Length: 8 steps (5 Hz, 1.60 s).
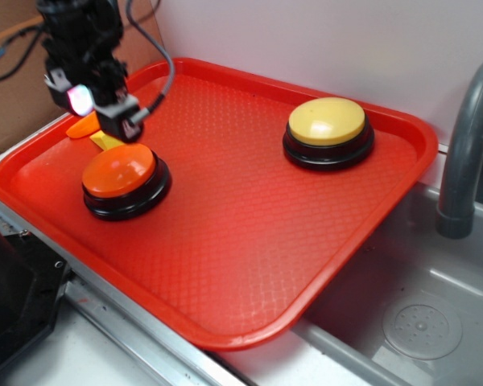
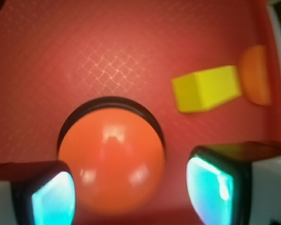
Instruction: Push the orange button.
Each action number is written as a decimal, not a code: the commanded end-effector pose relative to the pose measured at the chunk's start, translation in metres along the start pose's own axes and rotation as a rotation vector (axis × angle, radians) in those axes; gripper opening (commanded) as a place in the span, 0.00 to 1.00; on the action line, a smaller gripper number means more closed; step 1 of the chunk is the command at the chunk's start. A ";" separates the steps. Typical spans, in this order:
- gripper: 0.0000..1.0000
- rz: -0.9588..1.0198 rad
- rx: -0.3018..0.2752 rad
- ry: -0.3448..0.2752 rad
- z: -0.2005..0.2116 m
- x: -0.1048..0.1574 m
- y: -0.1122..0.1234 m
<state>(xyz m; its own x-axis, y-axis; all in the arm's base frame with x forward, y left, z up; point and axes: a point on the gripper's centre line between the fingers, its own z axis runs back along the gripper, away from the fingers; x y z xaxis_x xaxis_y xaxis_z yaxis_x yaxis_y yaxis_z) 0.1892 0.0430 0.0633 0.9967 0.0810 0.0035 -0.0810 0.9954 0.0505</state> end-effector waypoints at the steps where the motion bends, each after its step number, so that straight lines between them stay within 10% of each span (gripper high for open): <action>1: 1.00 -0.005 -0.030 0.011 -0.018 0.009 -0.012; 8: 1.00 0.066 0.041 -0.053 0.095 0.004 0.014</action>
<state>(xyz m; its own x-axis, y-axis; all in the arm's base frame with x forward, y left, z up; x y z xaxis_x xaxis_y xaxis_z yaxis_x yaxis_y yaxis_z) 0.1834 0.0536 0.1444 0.9882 0.1532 0.0003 -0.1527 0.9849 0.0821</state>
